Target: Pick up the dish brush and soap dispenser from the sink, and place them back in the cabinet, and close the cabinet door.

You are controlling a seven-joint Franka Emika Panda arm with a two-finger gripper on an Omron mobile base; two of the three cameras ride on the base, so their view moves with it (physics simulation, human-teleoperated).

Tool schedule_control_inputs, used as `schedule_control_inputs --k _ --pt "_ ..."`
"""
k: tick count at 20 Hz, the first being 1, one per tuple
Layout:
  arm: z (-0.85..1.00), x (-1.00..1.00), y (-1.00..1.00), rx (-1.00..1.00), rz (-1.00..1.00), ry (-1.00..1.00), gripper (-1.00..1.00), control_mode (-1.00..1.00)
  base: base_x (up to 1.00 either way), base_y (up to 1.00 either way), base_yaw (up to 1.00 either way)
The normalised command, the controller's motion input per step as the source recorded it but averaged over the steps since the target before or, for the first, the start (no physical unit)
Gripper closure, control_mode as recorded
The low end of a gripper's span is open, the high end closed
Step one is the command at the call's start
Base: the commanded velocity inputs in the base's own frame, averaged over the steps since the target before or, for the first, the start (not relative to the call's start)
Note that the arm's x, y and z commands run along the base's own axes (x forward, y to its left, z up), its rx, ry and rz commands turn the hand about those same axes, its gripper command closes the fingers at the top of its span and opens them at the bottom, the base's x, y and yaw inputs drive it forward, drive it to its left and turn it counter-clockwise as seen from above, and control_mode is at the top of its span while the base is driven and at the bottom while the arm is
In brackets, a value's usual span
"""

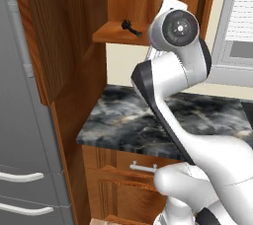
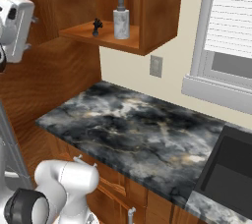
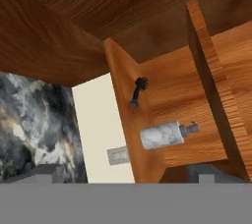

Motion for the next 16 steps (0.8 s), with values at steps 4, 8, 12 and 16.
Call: schedule_control_inputs --k 4,8,12,16 --pt "0.13 -0.64 0.24 -0.17 0.02 0.0 -1.0 -1.0 0.0 0.0 0.0" --pt "0.06 -0.61 0.24 -0.18 0.05 -0.03 -1.0 -1.0 0.0 0.0 0.0" --pt "0.01 -0.57 0.24 -0.17 0.04 -0.07 -1.0 -1.0 0.0 0.0 0.0" --pt "0.0 -0.47 0.28 -0.1 0.02 -0.06 -1.0 -1.0 0.0 0.0 0.0"
